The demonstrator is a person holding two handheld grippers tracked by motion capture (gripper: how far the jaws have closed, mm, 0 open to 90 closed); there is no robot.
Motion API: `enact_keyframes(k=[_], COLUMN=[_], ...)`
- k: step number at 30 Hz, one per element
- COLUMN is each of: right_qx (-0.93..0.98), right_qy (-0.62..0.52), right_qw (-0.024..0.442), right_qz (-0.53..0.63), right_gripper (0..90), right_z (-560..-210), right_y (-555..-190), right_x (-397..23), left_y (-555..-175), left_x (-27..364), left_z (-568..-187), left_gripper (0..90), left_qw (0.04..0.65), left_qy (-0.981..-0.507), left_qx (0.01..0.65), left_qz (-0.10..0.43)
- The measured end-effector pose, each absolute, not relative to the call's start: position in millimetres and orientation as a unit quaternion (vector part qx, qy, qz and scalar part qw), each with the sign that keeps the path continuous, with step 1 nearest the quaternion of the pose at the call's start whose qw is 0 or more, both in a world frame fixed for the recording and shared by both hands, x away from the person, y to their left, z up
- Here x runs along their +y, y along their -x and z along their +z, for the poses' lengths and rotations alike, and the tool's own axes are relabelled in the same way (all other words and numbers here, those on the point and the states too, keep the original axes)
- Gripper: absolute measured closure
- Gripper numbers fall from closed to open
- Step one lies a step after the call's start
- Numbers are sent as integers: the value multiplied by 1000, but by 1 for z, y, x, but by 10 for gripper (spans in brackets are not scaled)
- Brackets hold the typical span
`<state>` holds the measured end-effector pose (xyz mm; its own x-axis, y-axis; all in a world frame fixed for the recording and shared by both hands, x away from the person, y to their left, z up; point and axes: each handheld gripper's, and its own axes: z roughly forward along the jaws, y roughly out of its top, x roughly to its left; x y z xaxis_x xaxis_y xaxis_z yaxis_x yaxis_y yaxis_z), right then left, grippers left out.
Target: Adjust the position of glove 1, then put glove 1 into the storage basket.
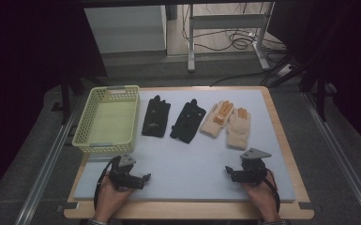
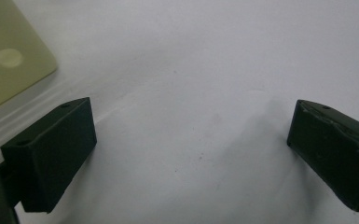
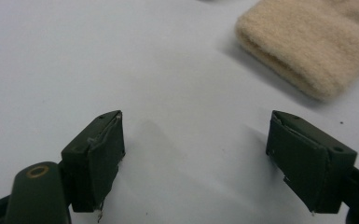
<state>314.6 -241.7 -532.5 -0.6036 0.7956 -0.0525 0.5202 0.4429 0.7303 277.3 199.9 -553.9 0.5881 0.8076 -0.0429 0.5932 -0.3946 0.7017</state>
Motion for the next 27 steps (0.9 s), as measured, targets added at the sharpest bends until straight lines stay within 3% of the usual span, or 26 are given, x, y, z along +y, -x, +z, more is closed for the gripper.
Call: enact_keyframes(k=[15, 27], right_qx=[826, 824], right_qy=[-402, -403], right_qw=[196, 186], right_qz=[342, 353], right_gripper=[152, 172], right_z=[-532, -524], right_y=[-315, -318], right_x=[-241, -235], left_y=[-277, -277], left_x=[200, 200], left_z=[-554, -554], left_gripper=[18, 20], left_qw=[348, 349], left_qy=[-820, -820], left_qx=[427, 427], left_qz=[155, 155])
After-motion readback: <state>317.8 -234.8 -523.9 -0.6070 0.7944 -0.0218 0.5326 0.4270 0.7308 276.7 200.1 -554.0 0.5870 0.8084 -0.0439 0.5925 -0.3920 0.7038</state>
